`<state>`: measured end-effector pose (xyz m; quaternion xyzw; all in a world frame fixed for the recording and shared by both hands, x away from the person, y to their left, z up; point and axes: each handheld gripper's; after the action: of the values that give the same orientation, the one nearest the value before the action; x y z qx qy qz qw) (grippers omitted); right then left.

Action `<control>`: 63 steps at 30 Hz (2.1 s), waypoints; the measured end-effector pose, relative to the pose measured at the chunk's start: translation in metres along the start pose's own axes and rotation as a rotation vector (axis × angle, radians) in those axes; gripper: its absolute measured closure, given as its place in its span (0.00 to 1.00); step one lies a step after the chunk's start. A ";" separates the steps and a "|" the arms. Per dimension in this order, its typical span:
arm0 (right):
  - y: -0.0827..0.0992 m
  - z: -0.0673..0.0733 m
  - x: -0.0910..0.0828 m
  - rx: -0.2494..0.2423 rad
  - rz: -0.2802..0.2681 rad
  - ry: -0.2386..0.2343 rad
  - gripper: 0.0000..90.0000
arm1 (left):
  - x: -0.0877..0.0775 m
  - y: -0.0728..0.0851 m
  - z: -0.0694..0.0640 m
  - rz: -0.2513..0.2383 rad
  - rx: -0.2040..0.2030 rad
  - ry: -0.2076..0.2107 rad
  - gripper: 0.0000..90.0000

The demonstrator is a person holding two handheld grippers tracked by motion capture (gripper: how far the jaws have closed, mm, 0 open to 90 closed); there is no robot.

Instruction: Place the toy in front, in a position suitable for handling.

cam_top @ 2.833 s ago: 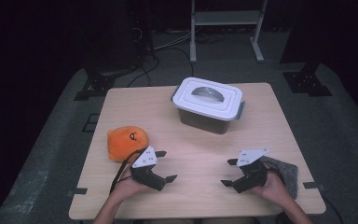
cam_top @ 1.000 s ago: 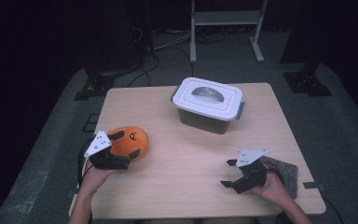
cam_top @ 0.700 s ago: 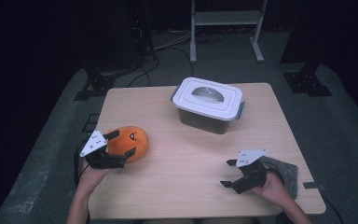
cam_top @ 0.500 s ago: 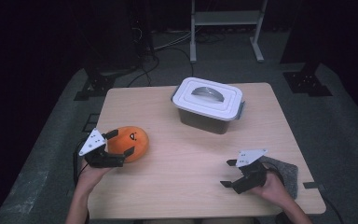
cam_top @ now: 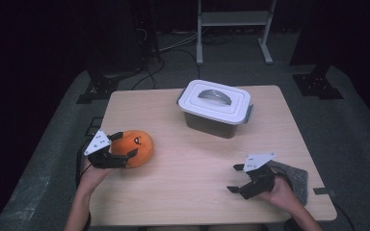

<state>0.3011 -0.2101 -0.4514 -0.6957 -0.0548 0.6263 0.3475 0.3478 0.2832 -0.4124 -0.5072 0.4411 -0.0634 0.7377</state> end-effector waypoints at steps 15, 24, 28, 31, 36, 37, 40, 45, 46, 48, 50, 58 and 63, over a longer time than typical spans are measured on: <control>0.000 0.000 0.000 -0.005 -0.001 -0.004 0.21 | 0.014 0.010 0.015 0.063 -0.042 -0.002 0.23; -0.001 0.002 0.000 -0.011 0.000 -0.004 0.21 | 0.022 0.018 0.016 0.076 -0.054 -0.015 0.33; -0.001 0.002 0.000 -0.013 0.004 -0.004 0.21 | 0.026 0.018 0.016 0.088 -0.056 -0.022 0.44; -0.001 0.003 0.000 -0.012 0.003 -0.005 0.21 | 0.027 0.019 0.016 0.089 -0.066 -0.029 0.52; -0.001 0.003 0.000 -0.014 0.004 -0.006 0.21 | 0.026 0.017 0.013 0.093 -0.051 -0.067 0.60; -0.001 0.003 0.000 -0.014 0.004 -0.008 0.21 | 0.026 0.017 0.012 0.093 -0.049 -0.070 0.62; -0.001 0.003 -0.001 -0.017 0.002 -0.008 0.21 | 0.023 0.016 0.011 0.088 -0.045 -0.082 0.67; -0.001 0.003 -0.001 -0.017 -0.002 -0.008 0.21 | 0.020 0.016 0.010 0.072 -0.056 -0.086 0.71; 0.000 0.003 -0.001 -0.017 -0.003 -0.009 0.21 | 0.020 0.016 0.011 0.069 -0.062 -0.081 0.71; 0.000 0.003 -0.002 -0.016 -0.004 -0.009 0.21 | 0.018 0.016 0.011 0.066 -0.065 -0.083 0.71; 0.000 0.003 -0.002 -0.015 -0.007 -0.007 0.21 | 0.017 0.015 0.011 0.062 -0.070 -0.079 0.71; 0.000 0.002 -0.003 -0.010 -0.017 -0.001 0.21 | 0.011 0.014 0.011 0.069 -0.062 -0.070 0.72; 0.000 0.001 -0.003 -0.008 -0.019 0.001 0.21 | 0.007 0.011 0.009 0.078 -0.065 -0.070 0.72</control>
<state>0.2990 -0.2113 -0.4489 -0.6969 -0.0636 0.6222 0.3509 0.3545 0.2910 -0.4244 -0.5152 0.4363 -0.0026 0.7377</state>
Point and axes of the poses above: each handheld gripper's, and its own axes: x roughly forward along the jaws, y roughly out of its underside, z roughly to its left, and after that the axes turned 15 degrees about z, right-handed
